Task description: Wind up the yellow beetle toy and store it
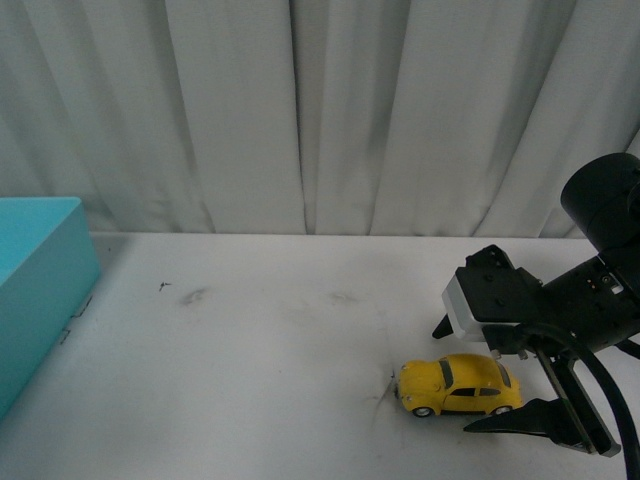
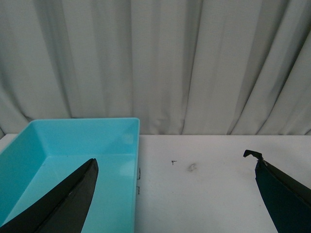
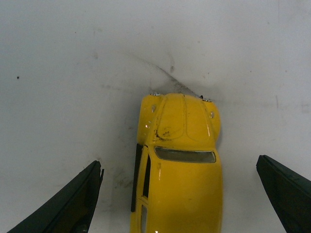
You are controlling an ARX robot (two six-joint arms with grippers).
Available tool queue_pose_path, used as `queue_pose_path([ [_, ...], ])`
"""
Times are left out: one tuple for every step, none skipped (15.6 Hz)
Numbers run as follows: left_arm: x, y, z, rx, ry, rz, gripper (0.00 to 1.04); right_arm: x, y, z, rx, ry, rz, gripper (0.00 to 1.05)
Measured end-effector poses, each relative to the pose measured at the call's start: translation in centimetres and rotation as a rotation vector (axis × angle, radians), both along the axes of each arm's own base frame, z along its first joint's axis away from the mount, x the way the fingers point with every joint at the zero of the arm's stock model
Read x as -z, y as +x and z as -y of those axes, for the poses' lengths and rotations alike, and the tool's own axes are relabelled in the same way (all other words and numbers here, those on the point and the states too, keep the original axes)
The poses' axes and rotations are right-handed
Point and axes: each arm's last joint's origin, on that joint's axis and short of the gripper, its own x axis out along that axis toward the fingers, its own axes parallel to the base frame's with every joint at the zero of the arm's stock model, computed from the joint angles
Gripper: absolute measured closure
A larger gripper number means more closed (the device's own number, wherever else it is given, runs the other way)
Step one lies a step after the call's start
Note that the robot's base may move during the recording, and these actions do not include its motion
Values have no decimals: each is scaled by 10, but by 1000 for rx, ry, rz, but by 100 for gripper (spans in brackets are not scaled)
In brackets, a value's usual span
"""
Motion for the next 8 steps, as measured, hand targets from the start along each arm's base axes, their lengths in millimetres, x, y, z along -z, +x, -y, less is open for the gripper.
queue_pose_path([
  [0, 0, 0, 0, 0, 0, 7, 0, 0, -1, 27, -4, -20, 6],
  [0, 0, 0, 0, 0, 0, 7, 0, 1, -2, 46, -10, -29, 6],
  [0, 0, 0, 0, 0, 0, 7, 0, 1, -4, 66, -11, -44, 6],
  [0, 0, 0, 0, 0, 0, 7, 0, 1, -4, 85, -20, -59, 6],
  [0, 0, 0, 0, 0, 0, 7, 1, 0, -7, 102, -25, -78, 6],
  [0, 0, 0, 0, 0, 0, 7, 3, 1, -7, 119, -24, -97, 6],
  [0, 0, 0, 0, 0, 0, 7, 5, 0, -7, 132, -21, -112, 12],
  [0, 0, 0, 0, 0, 0, 7, 5, 1, -7, 134, -21, -113, 21],
])
